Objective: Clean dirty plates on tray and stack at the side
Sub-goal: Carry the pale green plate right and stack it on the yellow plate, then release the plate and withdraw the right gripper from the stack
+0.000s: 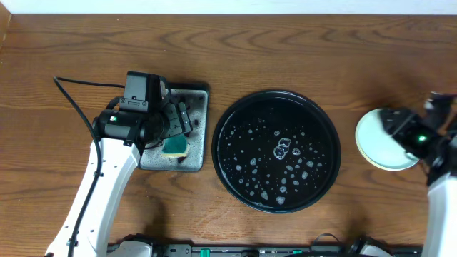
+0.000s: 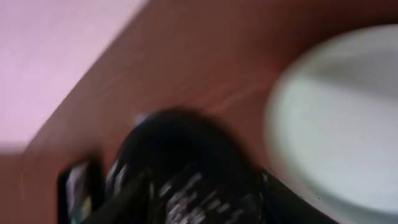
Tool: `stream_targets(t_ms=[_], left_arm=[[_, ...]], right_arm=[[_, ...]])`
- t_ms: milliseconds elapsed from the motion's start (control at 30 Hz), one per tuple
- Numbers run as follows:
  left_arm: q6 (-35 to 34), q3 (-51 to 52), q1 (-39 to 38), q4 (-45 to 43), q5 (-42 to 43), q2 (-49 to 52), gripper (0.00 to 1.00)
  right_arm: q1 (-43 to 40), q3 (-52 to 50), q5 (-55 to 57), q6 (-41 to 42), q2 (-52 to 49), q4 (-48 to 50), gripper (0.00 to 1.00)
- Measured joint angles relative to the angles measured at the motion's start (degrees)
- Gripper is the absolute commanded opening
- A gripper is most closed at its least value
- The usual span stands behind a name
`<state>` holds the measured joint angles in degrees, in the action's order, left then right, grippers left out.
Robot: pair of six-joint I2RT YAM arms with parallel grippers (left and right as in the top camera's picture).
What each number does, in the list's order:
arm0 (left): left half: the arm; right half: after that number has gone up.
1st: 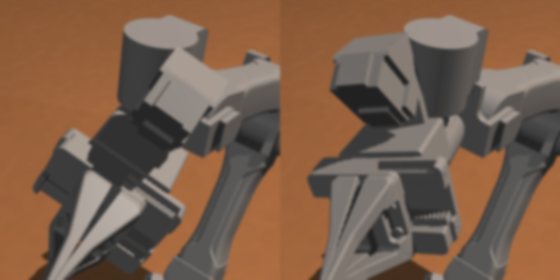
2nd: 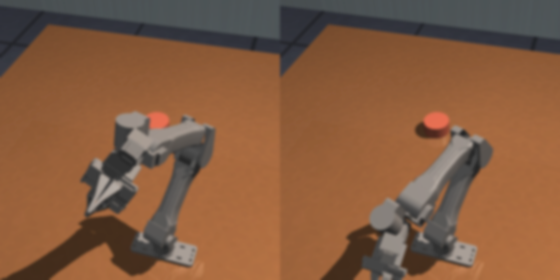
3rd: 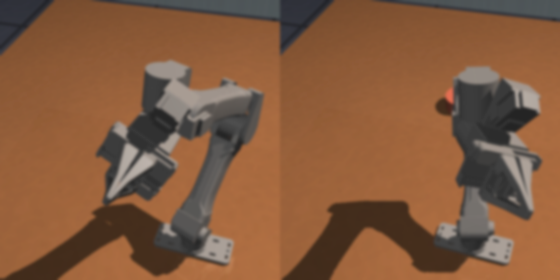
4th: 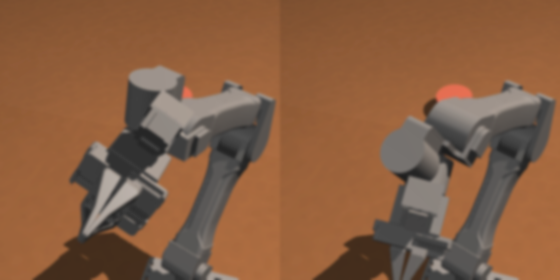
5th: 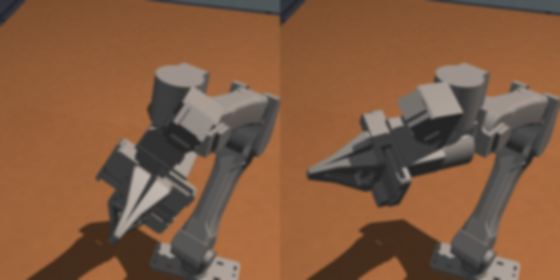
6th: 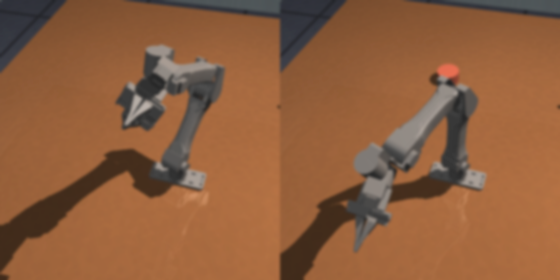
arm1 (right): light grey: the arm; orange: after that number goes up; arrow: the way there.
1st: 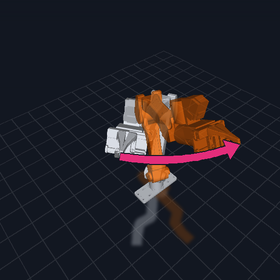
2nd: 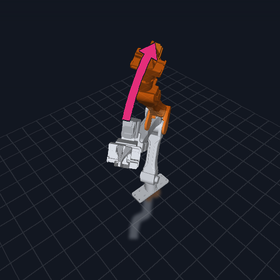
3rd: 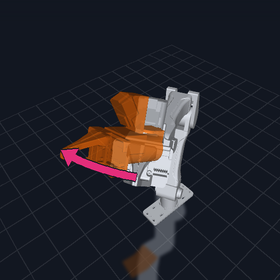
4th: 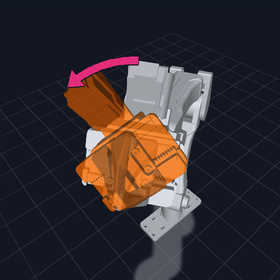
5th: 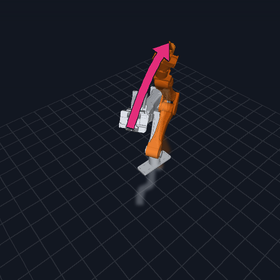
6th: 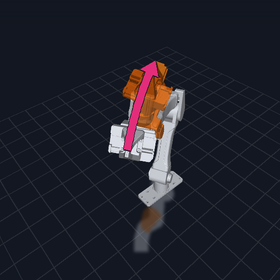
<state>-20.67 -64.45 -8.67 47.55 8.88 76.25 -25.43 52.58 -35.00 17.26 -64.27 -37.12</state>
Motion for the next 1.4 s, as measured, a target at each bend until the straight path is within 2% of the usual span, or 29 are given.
stream_targets(t_ms=[200, 333, 467, 600, 733, 900, 967, 1400], left_arm=[[0.0, 0.0, 0.0, 0.0, 0.0, 0.0, 0.86], [0.0, 0.0, 0.0, 0.0, 0.0, 0.0, 0.86], [0.0, 0.0, 0.0, 0.0, 0.0, 0.0, 0.85], [0.0, 0.0, 0.0, 0.0, 0.0, 0.0, 0.86], [0.0, 0.0, 0.0, 0.0, 0.0, 0.0, 0.86], [0.0, 0.0, 0.0, 0.0, 0.0, 0.0, 0.86], [0.0, 0.0, 0.0, 0.0, 0.0, 0.0, 0.86], [0.0, 0.0, 0.0, 0.0, 0.0, 0.0, 0.86]], right_arm=[[15.5, 0.2, -3.2, -7.1, 13.7, -7.0, 0.52], [23.0, 0.2, -3.3, -9.8, 17.7, -8.7, 0.52], [27.0, 0.2, -2.4, -11.3, 19.7, -9.1, 0.53], [28.4, 0.2, -1.7, -12.0, 19.4, -9.5, 0.56], [28.8, 0.2, -1.1, -12.5, 18.5, -9.7, 0.66], [28.8, 0.2, -0.9, -12.8, 17.6, -9.8, 0.88], [28.8, 0.2, -0.9, -13.0, 17.4, -9.8, 0.99], [28.9, 0.2, -0.8, -13.4, 17.3, -10.3, 0.99]])
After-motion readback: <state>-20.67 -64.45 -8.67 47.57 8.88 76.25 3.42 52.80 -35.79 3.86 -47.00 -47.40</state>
